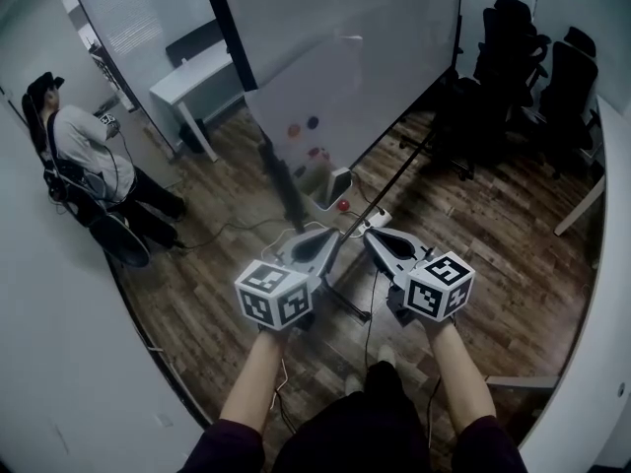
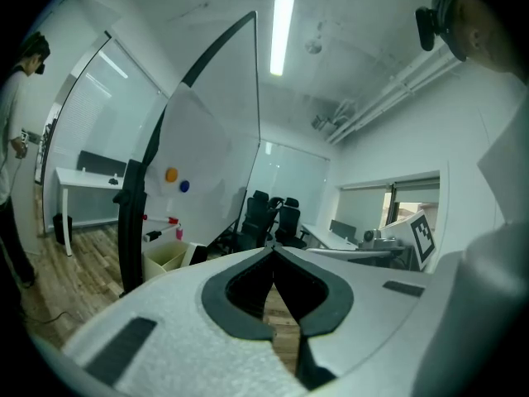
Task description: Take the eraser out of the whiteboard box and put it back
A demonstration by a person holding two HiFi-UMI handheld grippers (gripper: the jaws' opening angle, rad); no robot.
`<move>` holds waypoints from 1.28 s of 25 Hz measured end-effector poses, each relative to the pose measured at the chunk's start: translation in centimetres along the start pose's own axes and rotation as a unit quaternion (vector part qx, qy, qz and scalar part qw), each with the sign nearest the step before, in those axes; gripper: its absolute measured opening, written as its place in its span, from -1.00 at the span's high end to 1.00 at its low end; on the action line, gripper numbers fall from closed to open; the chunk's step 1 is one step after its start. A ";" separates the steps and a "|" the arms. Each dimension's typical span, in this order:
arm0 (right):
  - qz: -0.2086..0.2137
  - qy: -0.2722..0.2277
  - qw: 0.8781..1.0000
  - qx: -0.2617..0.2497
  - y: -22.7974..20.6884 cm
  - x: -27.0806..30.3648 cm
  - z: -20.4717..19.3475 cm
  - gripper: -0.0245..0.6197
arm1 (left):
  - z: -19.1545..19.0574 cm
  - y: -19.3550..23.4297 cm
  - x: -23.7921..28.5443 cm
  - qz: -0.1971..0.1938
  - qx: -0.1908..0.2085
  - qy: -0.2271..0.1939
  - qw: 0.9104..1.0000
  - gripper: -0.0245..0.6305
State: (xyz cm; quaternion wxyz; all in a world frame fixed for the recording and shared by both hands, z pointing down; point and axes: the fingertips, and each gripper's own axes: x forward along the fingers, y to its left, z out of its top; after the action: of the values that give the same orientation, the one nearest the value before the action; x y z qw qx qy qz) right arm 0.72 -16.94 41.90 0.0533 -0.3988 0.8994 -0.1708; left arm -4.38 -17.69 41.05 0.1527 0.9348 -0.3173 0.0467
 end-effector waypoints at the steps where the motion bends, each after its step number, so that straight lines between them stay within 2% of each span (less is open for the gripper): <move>1: 0.000 0.000 1.000 0.001 -0.3 0.3 0.1 0.91 | 0.0 0.3 0.3 0.001 0.000 0.001 1.000 0.91; 14: 0.023 0.018 0.999 0.012 -7.1 3.9 0.8 0.91 | 0.3 4.4 6.4 0.027 -0.016 0.008 0.999 0.91; 21: 0.048 0.030 0.998 0.016 -10.6 6.8 1.1 0.91 | 0.6 6.8 8.9 0.057 -0.023 0.007 0.998 0.91; 26: 0.064 0.039 0.997 0.014 -11.8 8.6 1.0 0.91 | 0.5 8.4 9.6 0.075 -0.025 0.005 0.997 0.91; 32: 0.069 0.043 0.997 0.015 -12.0 10.1 0.6 0.91 | -0.1 9.4 9.5 0.078 -0.029 0.011 0.996 0.91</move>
State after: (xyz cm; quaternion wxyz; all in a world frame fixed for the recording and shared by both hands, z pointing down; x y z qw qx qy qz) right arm 2.40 -32.00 45.94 0.0319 -0.3275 0.9235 -0.1970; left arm -2.56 -30.27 45.28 0.1796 0.9018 -0.3886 0.0596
